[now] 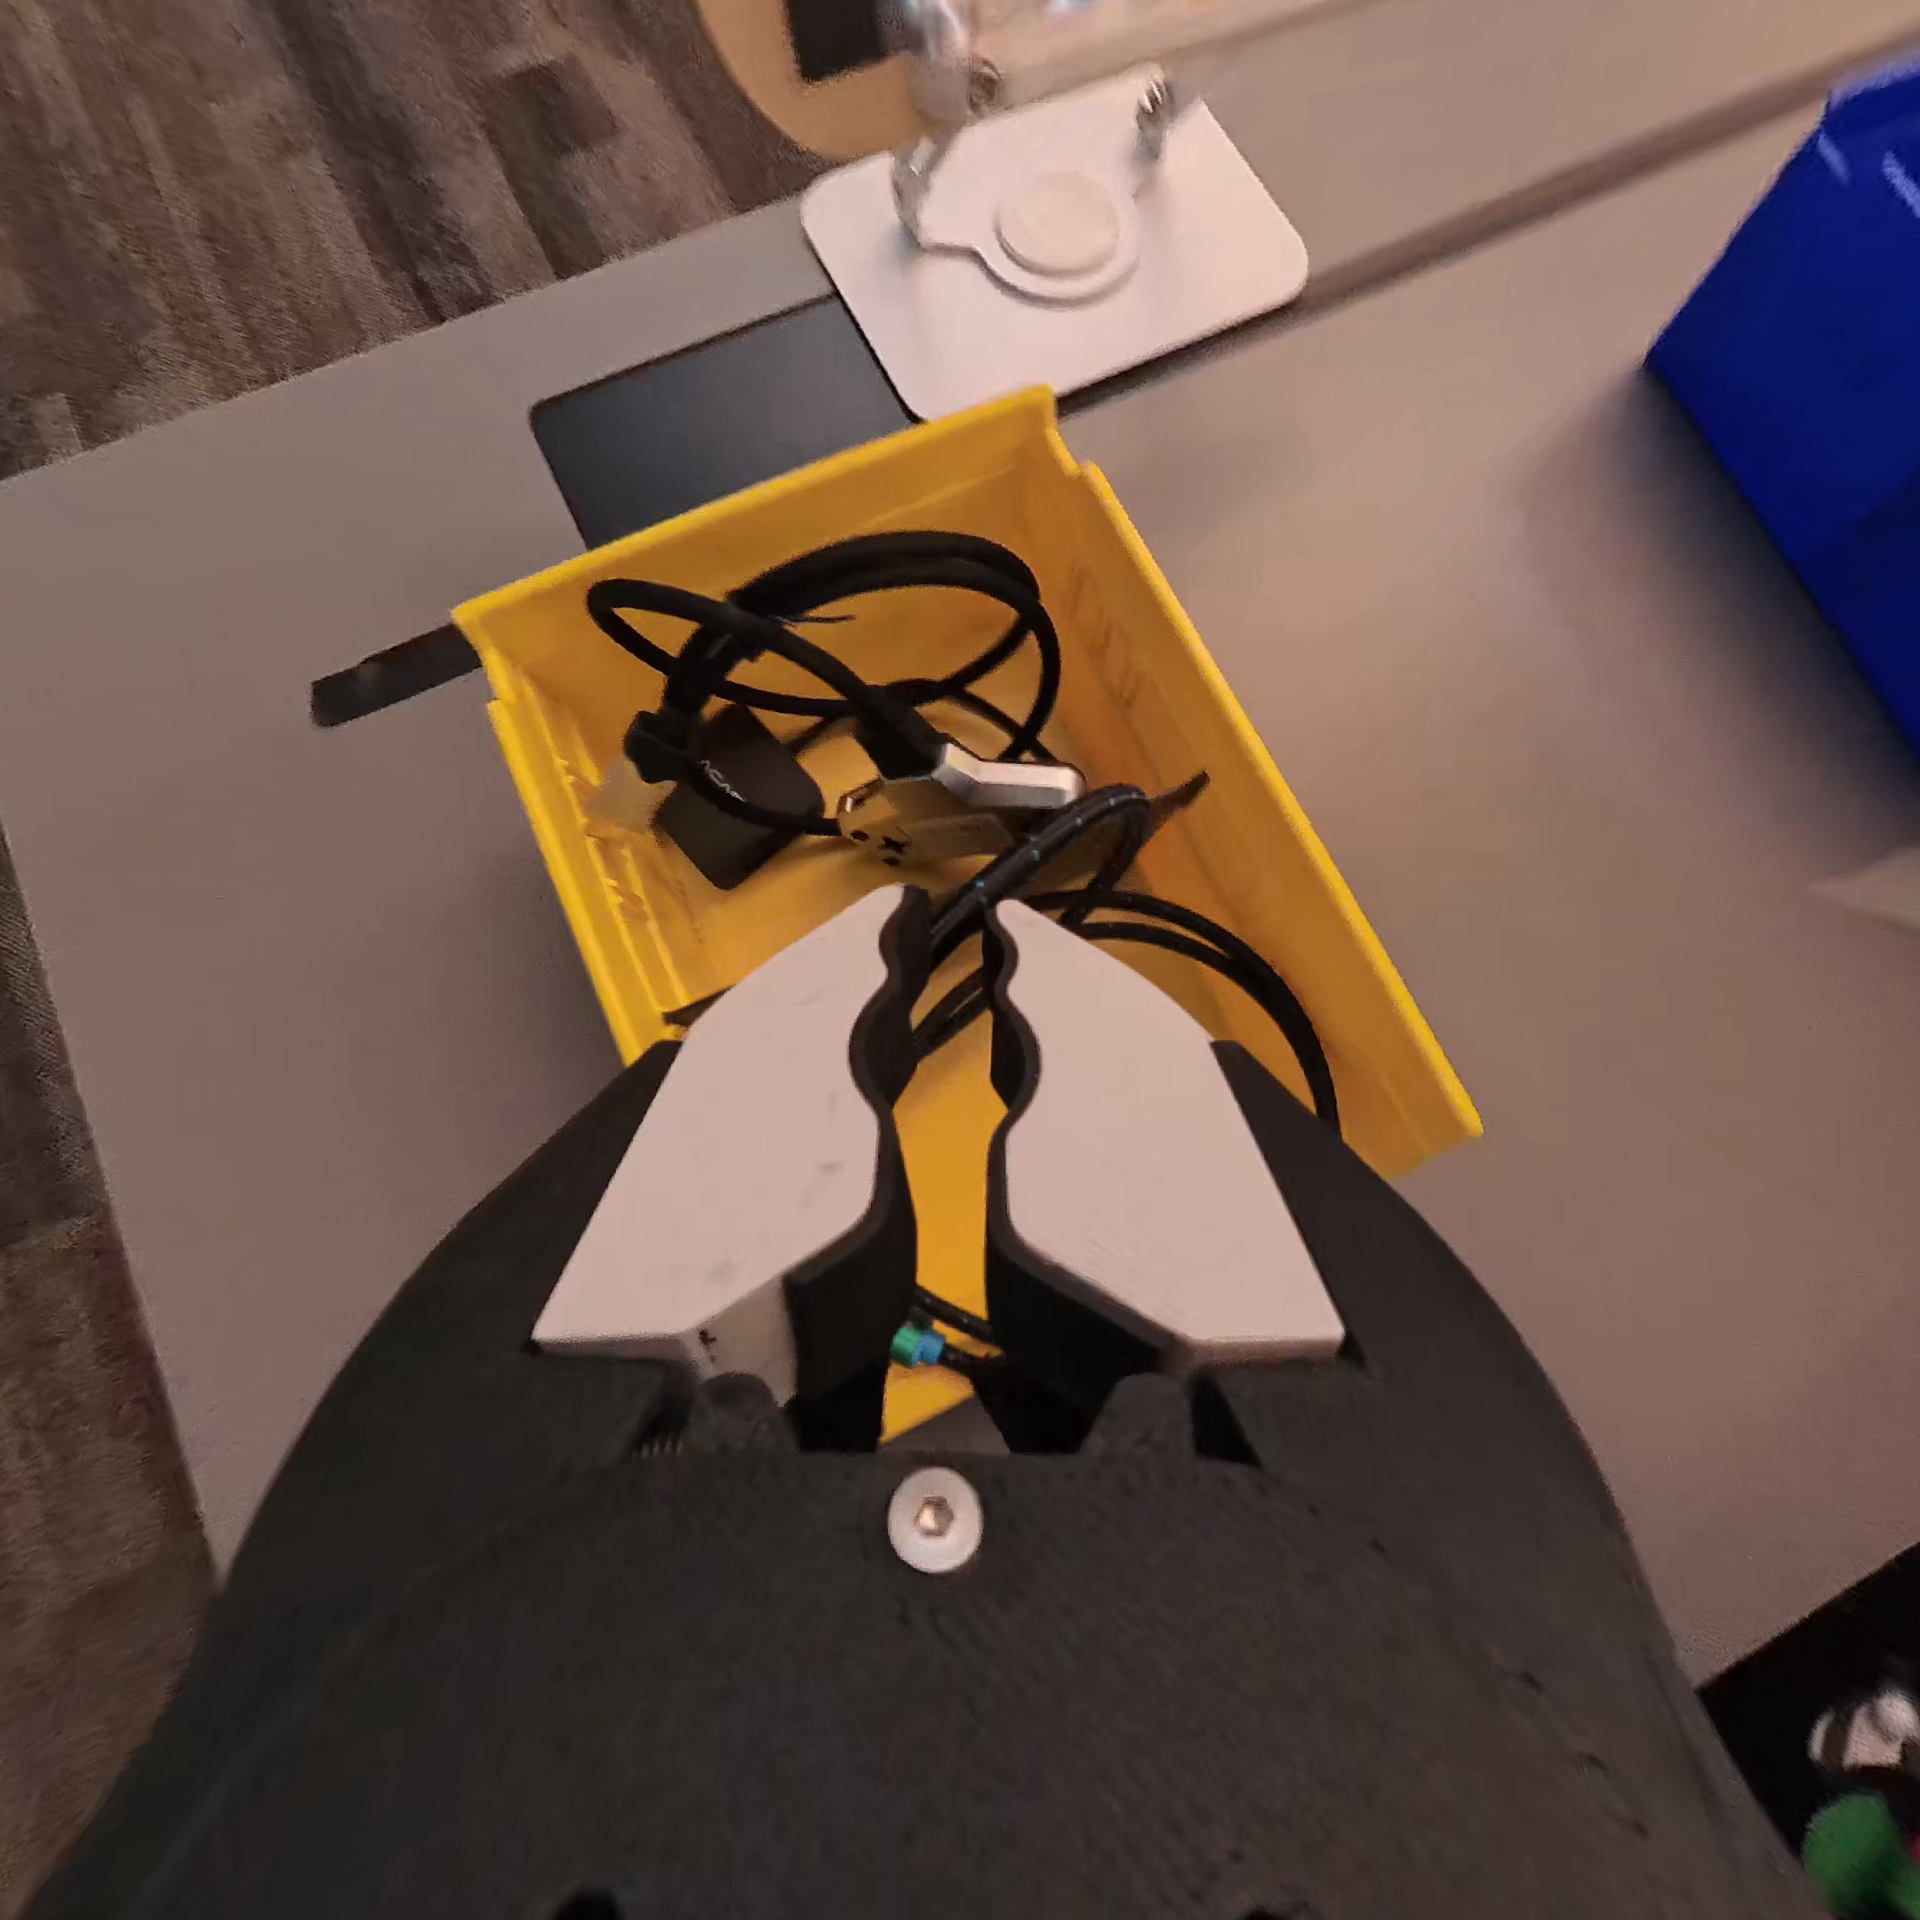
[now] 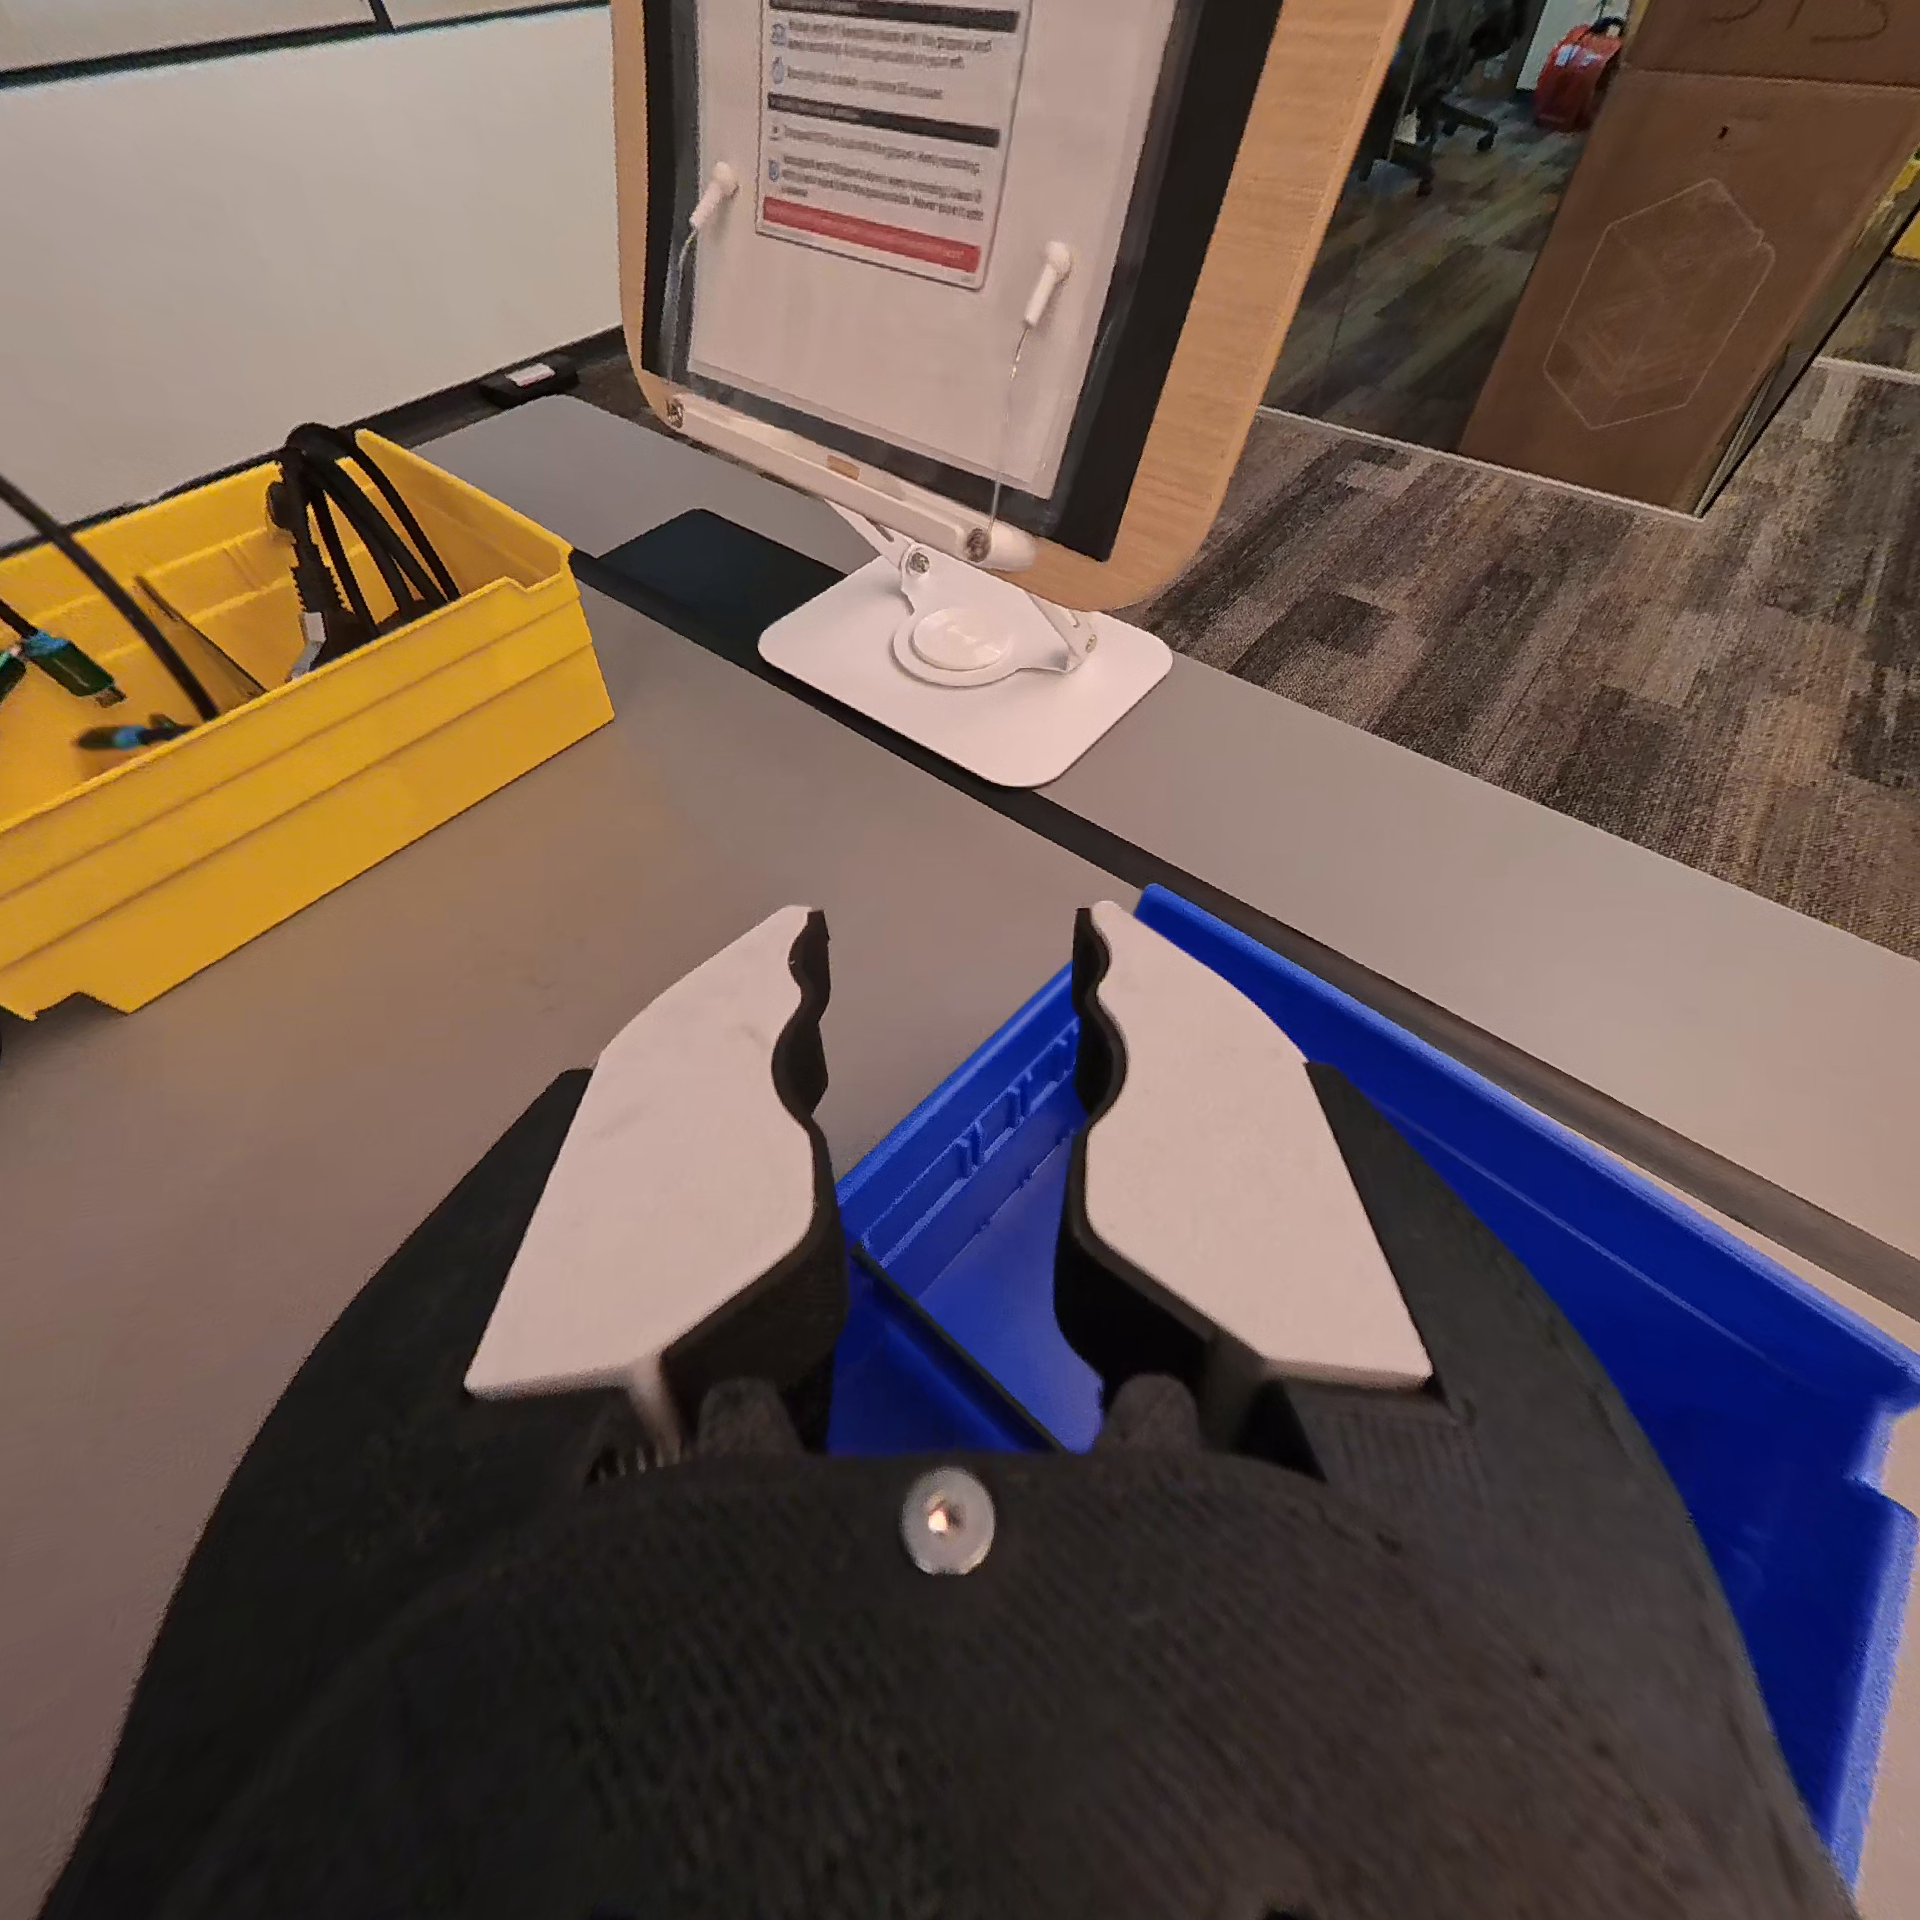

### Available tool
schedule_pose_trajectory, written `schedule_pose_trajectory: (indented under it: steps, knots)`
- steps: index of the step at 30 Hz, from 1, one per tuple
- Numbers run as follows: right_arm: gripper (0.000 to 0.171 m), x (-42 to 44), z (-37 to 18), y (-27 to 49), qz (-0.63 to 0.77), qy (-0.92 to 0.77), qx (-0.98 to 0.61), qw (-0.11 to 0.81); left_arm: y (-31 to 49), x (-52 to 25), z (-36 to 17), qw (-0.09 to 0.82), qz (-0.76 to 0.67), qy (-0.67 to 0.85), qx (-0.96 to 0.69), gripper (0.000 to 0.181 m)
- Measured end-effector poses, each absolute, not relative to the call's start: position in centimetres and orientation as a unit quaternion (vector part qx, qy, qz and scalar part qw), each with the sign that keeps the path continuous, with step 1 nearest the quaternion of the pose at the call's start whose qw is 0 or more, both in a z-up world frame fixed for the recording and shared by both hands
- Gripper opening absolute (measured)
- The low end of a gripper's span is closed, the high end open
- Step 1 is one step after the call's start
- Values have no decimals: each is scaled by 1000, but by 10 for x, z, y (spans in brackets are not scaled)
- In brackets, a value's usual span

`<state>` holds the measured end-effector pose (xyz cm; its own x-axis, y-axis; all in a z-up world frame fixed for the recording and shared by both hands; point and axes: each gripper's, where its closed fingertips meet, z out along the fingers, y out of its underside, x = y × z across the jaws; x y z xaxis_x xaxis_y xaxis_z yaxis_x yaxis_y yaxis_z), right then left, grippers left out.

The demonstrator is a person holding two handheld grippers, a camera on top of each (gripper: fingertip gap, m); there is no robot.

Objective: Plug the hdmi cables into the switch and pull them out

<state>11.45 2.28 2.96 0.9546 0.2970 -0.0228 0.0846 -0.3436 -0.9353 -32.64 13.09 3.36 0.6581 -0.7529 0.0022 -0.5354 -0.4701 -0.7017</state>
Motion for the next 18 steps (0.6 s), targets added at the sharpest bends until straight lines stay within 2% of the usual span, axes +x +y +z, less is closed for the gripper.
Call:
schedule_pose_trajectory:
  steps: [5, 10, 14, 18]
  knots:
    - [46, 99, 26, 27, 95, -134, -818, 552, 154, -345, 32, 366, -182, 310, -859, 8]
    - [46, 62, 27, 33, 111, -179, -812, 544, 154, -346, 22, 344, -202, 318, -860, 8]
    - [46, 26, 31, 36, 105, -223, -799, 548, 128, -332, 33, 340, -212, 391, -829, 7]
    - [46, -38, 41, 34, 168, -274, -757, 570, 100, -318, 49, 352, -207, 453, -792, 0]
